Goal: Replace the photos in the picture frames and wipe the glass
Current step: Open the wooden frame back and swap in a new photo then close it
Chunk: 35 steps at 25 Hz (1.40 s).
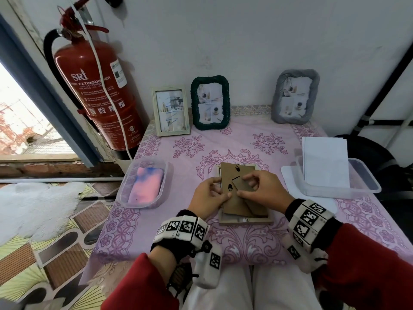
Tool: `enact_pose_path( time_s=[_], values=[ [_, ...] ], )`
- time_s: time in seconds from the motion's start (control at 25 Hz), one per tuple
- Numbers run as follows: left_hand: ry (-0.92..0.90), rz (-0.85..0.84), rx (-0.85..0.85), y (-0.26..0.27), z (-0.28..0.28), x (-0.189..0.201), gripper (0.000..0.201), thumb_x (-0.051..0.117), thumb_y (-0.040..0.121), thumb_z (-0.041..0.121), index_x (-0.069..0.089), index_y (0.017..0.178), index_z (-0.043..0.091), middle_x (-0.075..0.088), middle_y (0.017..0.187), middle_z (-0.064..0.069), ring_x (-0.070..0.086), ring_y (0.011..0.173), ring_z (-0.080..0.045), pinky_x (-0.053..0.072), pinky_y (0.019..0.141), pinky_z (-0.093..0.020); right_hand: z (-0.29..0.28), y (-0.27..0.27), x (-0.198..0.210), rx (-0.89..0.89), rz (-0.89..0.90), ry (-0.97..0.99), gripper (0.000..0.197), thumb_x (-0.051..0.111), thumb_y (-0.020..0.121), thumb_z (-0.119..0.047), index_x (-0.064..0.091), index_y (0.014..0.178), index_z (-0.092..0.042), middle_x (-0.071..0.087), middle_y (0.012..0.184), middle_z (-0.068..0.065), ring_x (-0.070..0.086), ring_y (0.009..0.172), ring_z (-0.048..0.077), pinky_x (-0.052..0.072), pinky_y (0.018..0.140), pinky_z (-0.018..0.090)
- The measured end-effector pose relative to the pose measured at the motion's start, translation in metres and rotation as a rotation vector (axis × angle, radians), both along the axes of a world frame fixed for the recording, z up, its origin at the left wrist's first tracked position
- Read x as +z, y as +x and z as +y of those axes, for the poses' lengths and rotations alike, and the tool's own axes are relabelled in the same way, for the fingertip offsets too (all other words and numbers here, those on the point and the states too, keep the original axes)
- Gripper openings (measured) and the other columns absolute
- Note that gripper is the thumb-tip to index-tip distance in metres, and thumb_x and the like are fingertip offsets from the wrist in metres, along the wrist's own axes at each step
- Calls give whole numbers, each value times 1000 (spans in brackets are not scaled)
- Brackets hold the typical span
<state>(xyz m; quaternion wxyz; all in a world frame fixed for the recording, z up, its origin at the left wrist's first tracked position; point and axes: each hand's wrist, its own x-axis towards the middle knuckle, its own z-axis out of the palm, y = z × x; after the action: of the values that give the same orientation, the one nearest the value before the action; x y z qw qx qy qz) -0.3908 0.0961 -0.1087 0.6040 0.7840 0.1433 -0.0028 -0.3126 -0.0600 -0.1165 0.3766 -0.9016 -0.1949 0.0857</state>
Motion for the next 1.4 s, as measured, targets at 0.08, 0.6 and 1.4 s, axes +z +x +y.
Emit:
enact_pose_path(
  time_s=[0.08, 0.6, 1.4],
  values=[
    [-128, 11, 51, -3, 2, 2, 48, 61, 82, -9, 47, 127, -2, 48, 71, -6, 55, 52, -6, 48, 47, -14, -3, -1, 1, -11, 18, 44, 34, 74, 77, -27, 64, 107, -15, 54, 81, -7, 48, 71, 2, 37, 63, 15],
    [131, -59, 205, -16, 67, -2, 49, 58, 85, -4, 50, 131, 10, 52, 71, 2, 55, 71, -16, 50, 68, -27, -26, 4, 1, -145, 112, -100, 50, 61, 80, -5, 48, 128, -7, 55, 83, 7, 53, 84, 23, 45, 82, 35],
    [614, 139, 132, -15, 60, -19, 46, 57, 82, 1, 52, 127, 3, 52, 124, -18, 48, 119, -29, 35, 103, -28, -43, 4, -1, -193, 141, 5, 49, 61, 82, -4, 46, 129, -4, 53, 67, 2, 55, 74, 24, 48, 78, 37]
  ],
)
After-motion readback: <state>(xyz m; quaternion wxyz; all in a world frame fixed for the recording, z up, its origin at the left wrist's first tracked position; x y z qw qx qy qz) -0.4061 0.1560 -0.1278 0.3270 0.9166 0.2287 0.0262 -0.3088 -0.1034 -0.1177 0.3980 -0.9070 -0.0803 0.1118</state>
